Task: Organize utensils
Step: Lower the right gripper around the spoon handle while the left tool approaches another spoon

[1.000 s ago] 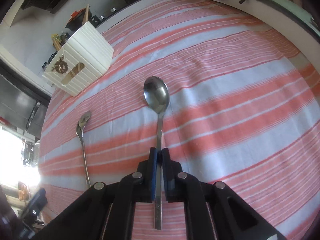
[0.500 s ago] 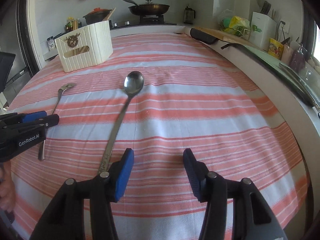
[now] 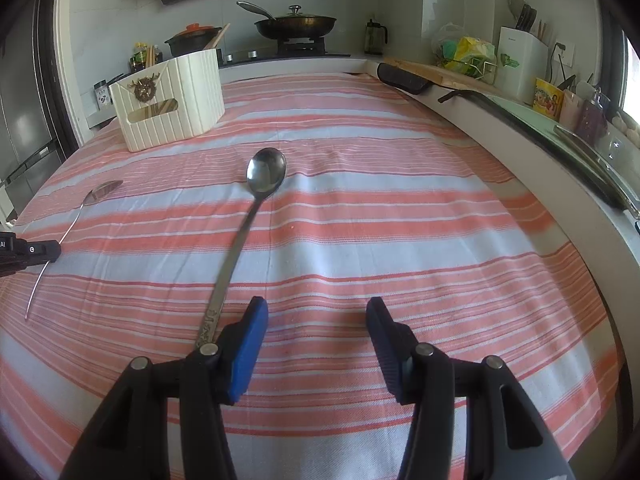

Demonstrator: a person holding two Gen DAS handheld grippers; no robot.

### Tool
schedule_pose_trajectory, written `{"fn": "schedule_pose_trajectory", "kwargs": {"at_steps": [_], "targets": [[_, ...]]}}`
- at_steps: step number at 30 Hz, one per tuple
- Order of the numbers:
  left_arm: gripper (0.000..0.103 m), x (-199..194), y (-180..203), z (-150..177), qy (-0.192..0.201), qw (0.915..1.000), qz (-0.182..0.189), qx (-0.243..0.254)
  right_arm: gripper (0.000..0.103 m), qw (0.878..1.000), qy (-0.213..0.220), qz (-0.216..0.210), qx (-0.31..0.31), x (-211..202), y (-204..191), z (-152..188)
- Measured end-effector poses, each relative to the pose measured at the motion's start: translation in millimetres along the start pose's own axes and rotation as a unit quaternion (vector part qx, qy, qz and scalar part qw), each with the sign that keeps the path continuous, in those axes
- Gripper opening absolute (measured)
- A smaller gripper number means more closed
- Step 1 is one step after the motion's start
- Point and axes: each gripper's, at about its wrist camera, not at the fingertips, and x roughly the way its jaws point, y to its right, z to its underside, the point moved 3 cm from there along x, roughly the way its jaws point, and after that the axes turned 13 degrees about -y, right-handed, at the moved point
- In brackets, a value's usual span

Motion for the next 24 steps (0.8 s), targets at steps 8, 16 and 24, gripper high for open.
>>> {"fn": "schedule_pose_trajectory", "kwargs": {"at_steps": [8, 16, 24], "targets": [[0.006, -10, -29, -6, 0.013, 0.9995, -0.012, -0.025, 0.052, 1.000, 0.001, 0.003, 0.000, 0, -1, 1], [0.058, -24, -21, 10, 0.048, 0.9970, -0.061, 0.003, 0.052, 1.000, 0.007, -0.018, 0.014, -1, 3, 1], [0.066, -43, -7, 22, 0.079, 0.9875, -0.131, 0.038, 0.052, 1.000, 0.010, -0.023, 0.018, -1, 5, 2]]}}
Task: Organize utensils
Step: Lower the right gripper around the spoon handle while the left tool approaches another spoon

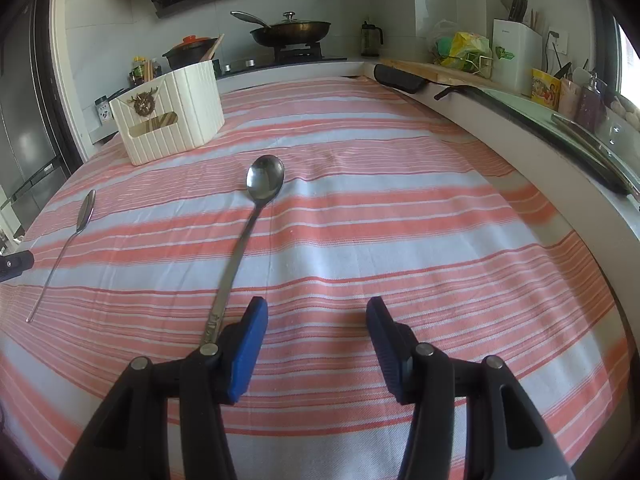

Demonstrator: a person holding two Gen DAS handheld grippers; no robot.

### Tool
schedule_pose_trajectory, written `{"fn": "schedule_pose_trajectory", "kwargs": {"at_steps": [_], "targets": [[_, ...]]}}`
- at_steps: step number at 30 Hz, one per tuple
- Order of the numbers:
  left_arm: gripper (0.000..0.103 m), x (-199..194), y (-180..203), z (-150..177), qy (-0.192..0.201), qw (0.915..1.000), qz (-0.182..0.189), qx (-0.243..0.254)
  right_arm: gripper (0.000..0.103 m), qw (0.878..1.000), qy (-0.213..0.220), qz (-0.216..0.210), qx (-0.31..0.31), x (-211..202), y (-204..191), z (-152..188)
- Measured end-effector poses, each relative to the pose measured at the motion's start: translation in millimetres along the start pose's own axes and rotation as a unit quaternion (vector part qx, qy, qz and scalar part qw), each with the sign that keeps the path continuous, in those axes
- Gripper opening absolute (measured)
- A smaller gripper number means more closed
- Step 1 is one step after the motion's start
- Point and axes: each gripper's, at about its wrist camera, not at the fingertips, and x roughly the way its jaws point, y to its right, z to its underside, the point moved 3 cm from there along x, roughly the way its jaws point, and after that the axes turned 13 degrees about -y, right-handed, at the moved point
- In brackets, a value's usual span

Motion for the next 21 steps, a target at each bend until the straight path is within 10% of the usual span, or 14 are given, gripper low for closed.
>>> {"fn": "schedule_pose_trajectory", "kwargs": {"at_steps": [21], "targets": [[0.082, -27, -38, 23, 0.008, 0.9999, -0.010, -0.010, 0.059, 0.998, -0.050, -0.035, 0.023, -18, 3, -7]]}}
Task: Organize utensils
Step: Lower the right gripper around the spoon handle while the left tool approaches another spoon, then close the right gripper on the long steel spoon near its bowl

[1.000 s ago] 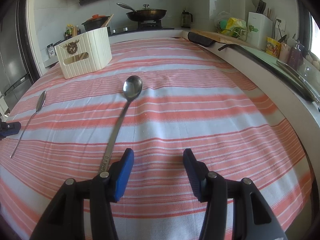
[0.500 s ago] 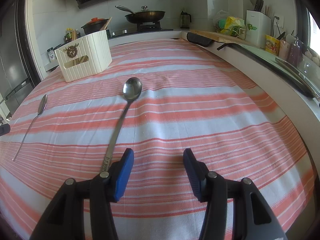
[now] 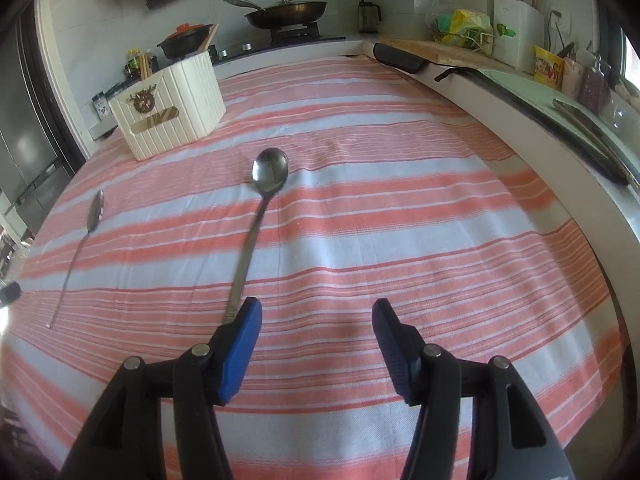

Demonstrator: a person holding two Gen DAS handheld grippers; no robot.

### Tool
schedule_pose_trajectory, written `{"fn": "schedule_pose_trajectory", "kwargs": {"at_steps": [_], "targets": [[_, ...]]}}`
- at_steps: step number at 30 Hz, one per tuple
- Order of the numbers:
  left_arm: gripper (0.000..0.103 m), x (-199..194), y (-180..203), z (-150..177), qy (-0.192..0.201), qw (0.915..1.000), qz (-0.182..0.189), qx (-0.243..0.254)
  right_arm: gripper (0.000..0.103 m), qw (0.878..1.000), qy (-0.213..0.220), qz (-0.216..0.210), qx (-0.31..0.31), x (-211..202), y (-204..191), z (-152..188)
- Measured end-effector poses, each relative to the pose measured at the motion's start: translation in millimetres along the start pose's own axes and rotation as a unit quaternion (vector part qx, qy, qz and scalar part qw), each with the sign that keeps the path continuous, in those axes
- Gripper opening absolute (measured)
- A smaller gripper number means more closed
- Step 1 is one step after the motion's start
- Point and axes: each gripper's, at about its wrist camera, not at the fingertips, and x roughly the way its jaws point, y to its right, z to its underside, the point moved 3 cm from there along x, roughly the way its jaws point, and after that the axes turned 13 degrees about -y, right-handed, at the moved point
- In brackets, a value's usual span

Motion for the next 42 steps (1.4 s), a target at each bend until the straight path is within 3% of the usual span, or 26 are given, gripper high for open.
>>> {"fn": "schedule_pose_trajectory", "kwargs": {"at_steps": [5, 9, 13, 18, 20, 26, 28, 30, 31, 32, 36, 42], "targets": [[0.086, 17, 11, -18, -0.017, 0.9991, 0.036, 0.013, 0.064, 0.999, -0.004, -0.016, -0.048, -6, -36, -23], [0.086, 41, 29, -41, -0.045, 0.9974, 0.040, 0.039, 0.064, 0.995, -0.048, 0.025, -0.083, 33, -56, -45], [0.086, 69, 45, -67, -0.061, 0.9963, 0.013, 0.059, 0.064, 0.995, -0.062, 0.027, -0.076, 60, -57, -62], [0.087, 107, 47, -87, -0.092, 0.9944, -0.018, 0.050, 0.064, 0.997, -0.041, 0.008, -0.057, 69, -53, -84], [0.089, 110, 48, -93, -0.083, 0.9947, -0.032, 0.051, 0.064, 0.998, -0.042, 0.004, -0.051, 73, -53, -93], [0.093, 122, 54, -111, -0.084, 0.9948, -0.038, 0.044, 0.064, 0.996, -0.046, 0.038, -0.069, 87, -63, -111], [0.088, 123, 55, -115, -0.080, 0.9952, -0.033, 0.046, 0.060, 0.995, -0.038, 0.056, -0.070, 88, -66, -110], [0.060, 121, 57, -119, -0.067, 0.9959, -0.030, 0.054, 0.051, 0.995, -0.029, 0.065, -0.065, 87, -66, -110], [0.052, 119, 57, -119, -0.064, 0.9959, -0.025, 0.060, 0.035, 0.995, -0.024, 0.070, -0.064, 85, -65, -111], [0.042, 119, 59, -121, -0.062, 0.9958, -0.022, 0.064, 0.036, 0.995, -0.021, 0.073, -0.065, 85, -64, -111], [0.042, 112, 51, -119, -0.055, 0.9966, 0.010, 0.060, 0.036, 0.997, -0.015, 0.059, -0.057, 79, -58, -108], [0.042, 66, 47, -109, -0.001, 0.9976, 0.048, 0.049, 0.036, 0.998, 0.020, 0.029, -0.054, 51, -55, -104]]}}
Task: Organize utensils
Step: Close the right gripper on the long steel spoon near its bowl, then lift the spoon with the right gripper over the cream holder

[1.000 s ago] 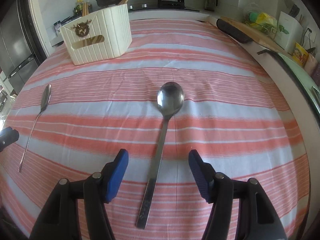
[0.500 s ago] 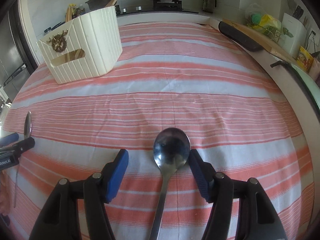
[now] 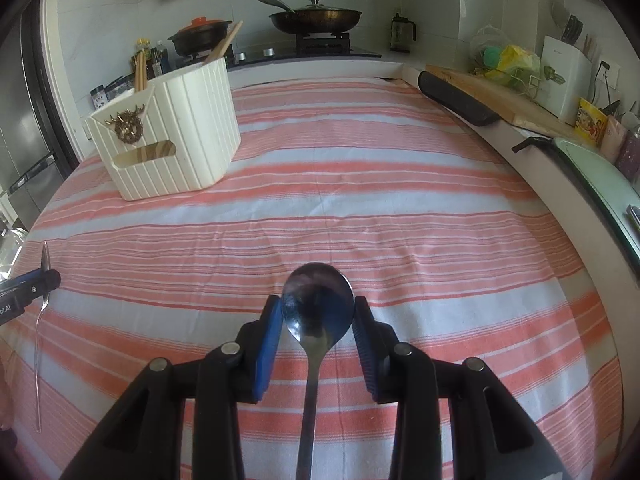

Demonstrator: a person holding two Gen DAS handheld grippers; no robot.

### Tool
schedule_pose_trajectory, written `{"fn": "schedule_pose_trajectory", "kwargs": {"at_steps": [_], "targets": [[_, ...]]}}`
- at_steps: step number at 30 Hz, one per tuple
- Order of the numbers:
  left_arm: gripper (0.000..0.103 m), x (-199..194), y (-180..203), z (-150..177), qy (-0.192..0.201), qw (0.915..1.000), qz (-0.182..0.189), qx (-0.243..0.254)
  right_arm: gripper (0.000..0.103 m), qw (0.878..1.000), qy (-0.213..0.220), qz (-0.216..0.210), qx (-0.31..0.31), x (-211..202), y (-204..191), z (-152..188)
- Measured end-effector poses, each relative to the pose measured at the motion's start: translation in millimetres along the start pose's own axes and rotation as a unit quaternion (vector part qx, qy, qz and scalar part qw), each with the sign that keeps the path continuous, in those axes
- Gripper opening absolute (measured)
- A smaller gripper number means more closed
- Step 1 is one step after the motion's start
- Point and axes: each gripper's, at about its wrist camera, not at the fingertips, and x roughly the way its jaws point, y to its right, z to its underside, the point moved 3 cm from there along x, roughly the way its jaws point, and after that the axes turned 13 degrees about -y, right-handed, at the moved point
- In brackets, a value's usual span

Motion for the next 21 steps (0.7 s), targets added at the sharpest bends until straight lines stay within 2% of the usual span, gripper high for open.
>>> {"fn": "schedule_pose_trajectory", "kwargs": {"at_steps": [8, 21], "targets": [[0.042, -67, 8, 24, 0.081, 0.9966, 0.016, 0.004, 0.036, 0.997, 0.054, -0.043, -0.019, -54, -6, 15], [0.042, -112, 11, 51, 0.119, 0.9919, 0.045, -0.006, 0.036, 0.992, 0.112, -0.054, -0.038, -116, -11, 38]]}}
